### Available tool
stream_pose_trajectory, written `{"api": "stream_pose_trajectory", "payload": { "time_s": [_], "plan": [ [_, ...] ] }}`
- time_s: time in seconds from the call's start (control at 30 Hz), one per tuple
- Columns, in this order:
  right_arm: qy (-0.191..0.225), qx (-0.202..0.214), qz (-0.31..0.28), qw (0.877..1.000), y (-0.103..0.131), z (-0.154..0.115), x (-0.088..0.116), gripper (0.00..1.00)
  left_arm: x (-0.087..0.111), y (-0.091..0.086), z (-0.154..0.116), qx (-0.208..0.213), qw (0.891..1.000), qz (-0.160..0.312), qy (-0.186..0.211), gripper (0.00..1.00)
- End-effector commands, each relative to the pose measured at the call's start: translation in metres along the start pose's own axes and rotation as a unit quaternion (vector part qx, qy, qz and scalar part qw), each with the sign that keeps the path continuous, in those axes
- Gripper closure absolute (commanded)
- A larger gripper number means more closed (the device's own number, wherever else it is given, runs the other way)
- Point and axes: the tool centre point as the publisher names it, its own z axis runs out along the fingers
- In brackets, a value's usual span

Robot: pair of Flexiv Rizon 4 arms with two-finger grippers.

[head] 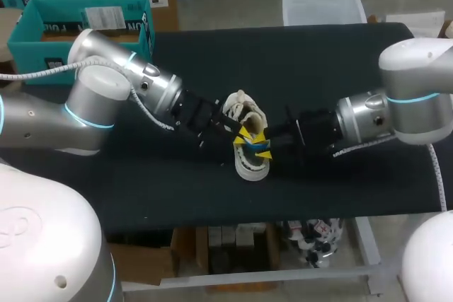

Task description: Open the shoe tongue, take the insole out of the shoe, put the insole back into the shoe, and pack the shoe into the shoebox

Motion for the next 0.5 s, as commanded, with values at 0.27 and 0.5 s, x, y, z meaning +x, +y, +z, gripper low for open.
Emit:
{"api": "stream_pose_trajectory", "payload": {
  "time_s": [0.27, 0.5],
  "plan": [
    [-0.006, -0.016, 0.008, 1.0, -0.003, 0.0, -0.005, 1.0, 0.002, -0.006, 0.002, -0.003, 1.0, 0.002, -0.004, 1.0],
    [-0.008, -0.012, 0.013, 1.0, 0.003, 0.003, -0.005, 1.0, 0.003, -0.013, -0.001, -0.006, 1.0, 0.012, 0.003, 0.95]
  ]
}}
